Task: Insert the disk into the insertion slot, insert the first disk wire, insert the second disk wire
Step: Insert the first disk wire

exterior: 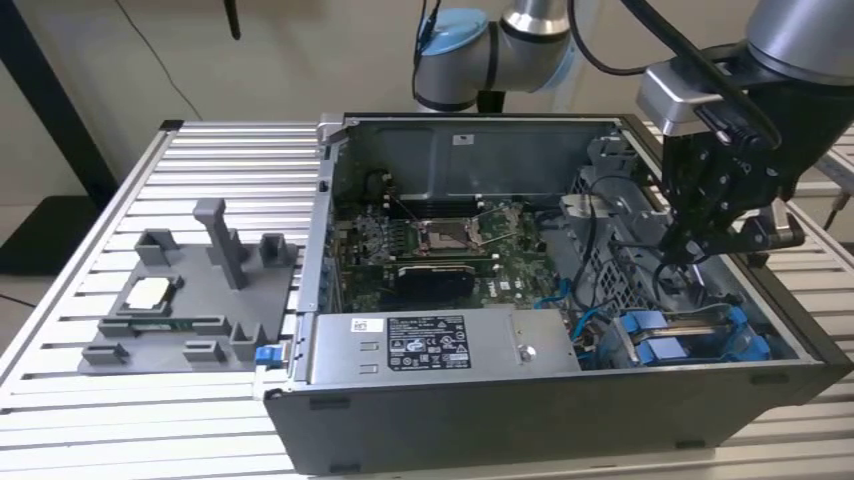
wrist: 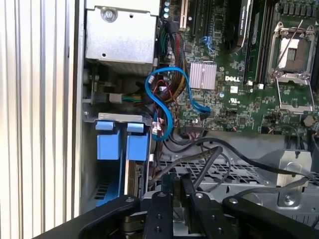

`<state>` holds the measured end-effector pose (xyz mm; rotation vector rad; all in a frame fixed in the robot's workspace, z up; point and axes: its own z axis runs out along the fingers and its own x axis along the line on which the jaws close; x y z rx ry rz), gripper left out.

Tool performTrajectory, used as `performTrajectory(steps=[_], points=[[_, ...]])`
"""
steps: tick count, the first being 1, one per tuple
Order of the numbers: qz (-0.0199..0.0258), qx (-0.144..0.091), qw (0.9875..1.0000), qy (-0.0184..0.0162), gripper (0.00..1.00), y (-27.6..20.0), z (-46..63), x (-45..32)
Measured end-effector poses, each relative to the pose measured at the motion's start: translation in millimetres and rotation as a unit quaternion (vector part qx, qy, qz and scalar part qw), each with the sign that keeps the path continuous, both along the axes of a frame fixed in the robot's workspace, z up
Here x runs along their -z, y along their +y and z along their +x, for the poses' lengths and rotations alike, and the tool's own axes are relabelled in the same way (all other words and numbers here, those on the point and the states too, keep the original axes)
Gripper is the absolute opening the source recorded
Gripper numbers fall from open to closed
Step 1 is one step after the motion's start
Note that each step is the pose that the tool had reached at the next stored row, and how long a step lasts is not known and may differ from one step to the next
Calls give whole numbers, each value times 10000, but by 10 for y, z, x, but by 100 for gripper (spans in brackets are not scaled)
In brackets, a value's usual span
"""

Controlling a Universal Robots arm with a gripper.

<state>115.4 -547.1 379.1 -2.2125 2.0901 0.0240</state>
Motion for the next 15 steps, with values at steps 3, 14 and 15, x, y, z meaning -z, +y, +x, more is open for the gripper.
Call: performTrajectory(steps=[3, 14, 15], points=[[-2, 1, 10000, 0, 19, -1, 10, 7], [-1, 0, 10000, 0, 19, -1, 35, 19], [-1, 0, 10000, 0, 19, 0, 42, 21]])
